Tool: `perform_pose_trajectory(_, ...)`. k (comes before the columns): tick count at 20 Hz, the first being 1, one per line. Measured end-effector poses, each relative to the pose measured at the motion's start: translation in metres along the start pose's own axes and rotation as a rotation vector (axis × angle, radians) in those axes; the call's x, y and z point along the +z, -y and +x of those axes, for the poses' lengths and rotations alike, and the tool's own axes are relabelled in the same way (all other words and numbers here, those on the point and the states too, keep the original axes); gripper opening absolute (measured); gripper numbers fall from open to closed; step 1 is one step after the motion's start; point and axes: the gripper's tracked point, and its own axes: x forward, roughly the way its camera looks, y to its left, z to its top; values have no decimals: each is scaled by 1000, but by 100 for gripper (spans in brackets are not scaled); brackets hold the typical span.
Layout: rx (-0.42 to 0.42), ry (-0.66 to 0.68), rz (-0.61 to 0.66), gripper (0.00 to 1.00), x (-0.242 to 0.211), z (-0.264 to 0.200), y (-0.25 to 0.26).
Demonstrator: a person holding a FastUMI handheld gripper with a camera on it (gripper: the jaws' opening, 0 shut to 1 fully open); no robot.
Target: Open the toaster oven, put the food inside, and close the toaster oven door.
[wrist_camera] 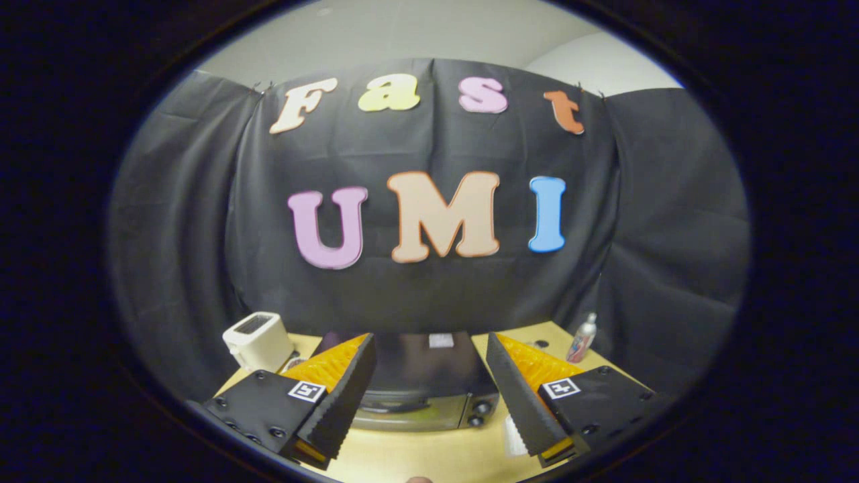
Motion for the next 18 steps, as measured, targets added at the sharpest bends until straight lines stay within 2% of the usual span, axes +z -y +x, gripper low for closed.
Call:
perform_pose_trajectory(5,-52,146,18,100,85,11,43)
perform_pose_trajectory(8,-67,215,33,100,119,18,70)
perform_pose_trajectory(18,-206,214,74,100,123,30,179)
